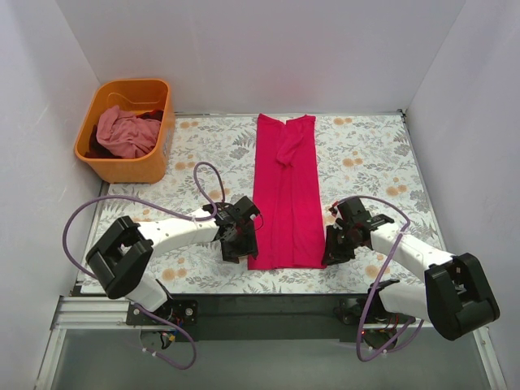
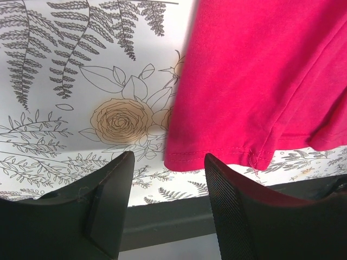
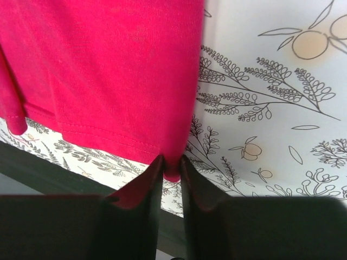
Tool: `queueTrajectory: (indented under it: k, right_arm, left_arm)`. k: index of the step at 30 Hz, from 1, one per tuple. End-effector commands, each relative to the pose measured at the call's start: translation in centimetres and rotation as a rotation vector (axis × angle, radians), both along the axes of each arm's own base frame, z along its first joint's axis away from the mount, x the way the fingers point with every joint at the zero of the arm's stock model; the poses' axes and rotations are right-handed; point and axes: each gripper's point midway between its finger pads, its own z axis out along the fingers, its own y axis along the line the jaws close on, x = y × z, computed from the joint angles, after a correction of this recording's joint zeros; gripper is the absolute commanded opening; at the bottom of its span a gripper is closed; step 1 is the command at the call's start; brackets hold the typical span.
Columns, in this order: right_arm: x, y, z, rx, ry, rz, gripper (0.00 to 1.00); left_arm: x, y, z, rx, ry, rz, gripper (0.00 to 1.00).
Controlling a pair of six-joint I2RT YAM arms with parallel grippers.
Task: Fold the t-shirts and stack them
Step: Fold the tshirt
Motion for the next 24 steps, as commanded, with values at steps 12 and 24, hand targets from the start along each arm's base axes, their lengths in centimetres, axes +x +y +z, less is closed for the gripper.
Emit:
queueTrajectory:
  k: [12, 24]
  right_arm:
    - [-1.4, -1.7, -1.4, -0.073, 0.021, -0.011, 0.01]
    - [-1.5, -1.3, -1.3, -0.051, 0.023, 0.006, 0.01]
  left_arm:
    - [-0.8, -0.9, -0.7, 0.019, 0.074, -0.038, 0.46]
    - [-2.6, 0.0, -2.8, 0.133, 0.144, -0.053, 0.11]
